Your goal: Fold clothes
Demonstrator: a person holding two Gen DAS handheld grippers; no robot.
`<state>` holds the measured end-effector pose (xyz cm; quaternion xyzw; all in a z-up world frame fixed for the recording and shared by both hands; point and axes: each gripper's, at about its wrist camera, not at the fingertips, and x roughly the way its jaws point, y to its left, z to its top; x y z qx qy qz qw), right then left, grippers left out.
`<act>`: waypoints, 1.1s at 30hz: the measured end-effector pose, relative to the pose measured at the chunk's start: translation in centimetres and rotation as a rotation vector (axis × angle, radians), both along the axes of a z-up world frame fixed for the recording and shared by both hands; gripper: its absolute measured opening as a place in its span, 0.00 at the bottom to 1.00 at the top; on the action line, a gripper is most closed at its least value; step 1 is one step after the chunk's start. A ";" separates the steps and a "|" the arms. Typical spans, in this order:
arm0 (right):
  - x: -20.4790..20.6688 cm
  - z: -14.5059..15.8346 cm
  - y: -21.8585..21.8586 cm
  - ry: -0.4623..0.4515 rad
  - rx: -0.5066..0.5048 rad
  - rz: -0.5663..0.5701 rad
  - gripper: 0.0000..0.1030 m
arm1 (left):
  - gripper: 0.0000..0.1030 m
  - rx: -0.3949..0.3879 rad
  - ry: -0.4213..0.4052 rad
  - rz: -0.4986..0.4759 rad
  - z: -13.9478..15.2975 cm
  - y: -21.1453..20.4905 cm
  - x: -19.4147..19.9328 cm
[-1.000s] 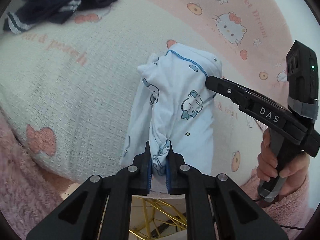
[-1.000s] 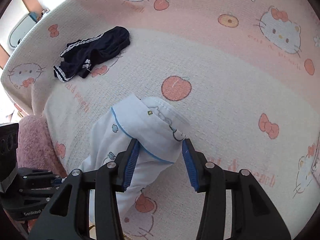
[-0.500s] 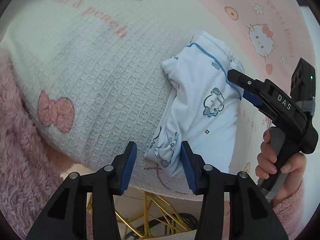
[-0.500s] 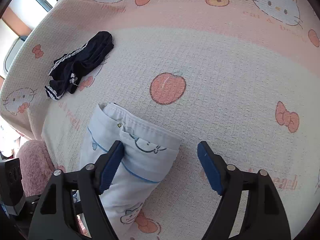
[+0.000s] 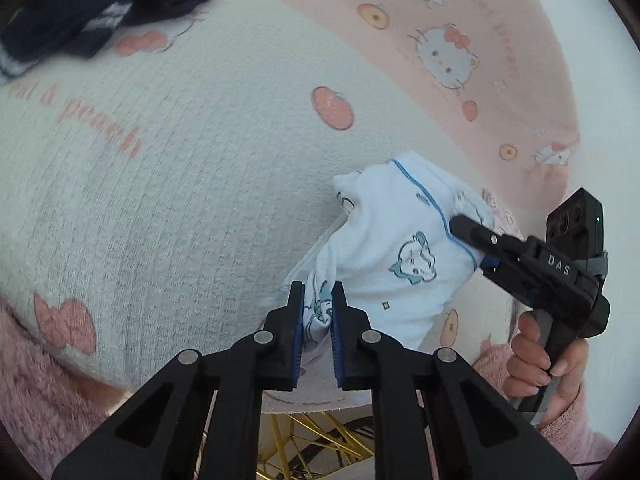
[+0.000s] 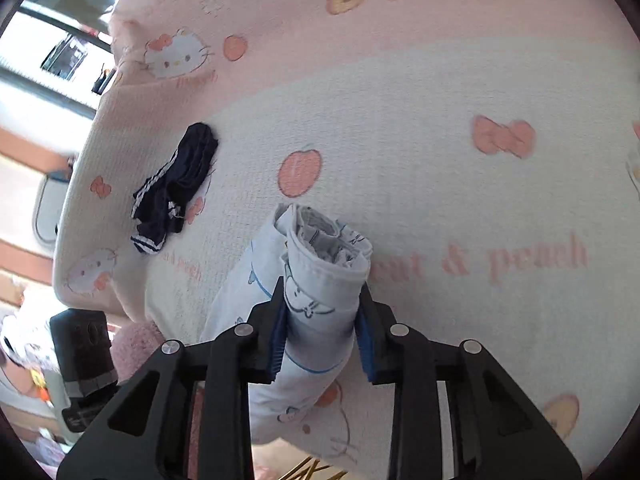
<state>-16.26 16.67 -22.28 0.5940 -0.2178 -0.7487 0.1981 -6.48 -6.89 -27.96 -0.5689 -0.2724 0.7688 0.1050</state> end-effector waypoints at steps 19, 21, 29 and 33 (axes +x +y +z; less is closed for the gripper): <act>2.8 -0.8 1.0 0.039 0.250 0.182 0.51 | 0.39 0.098 -0.094 -0.072 -1.3 3.5 3.5; 2.3 -2.7 0.6 0.008 0.221 0.190 0.58 | 0.39 0.065 -0.098 -0.132 -1.7 4.8 3.6; 1.9 -4.2 0.1 -0.002 0.189 0.216 0.60 | 0.39 0.136 -0.160 -0.013 -4.2 4.2 2.2; 2.3 -4.4 1.5 -0.044 0.084 0.160 0.46 | 0.39 0.154 -0.201 0.024 -5.3 3.6 1.5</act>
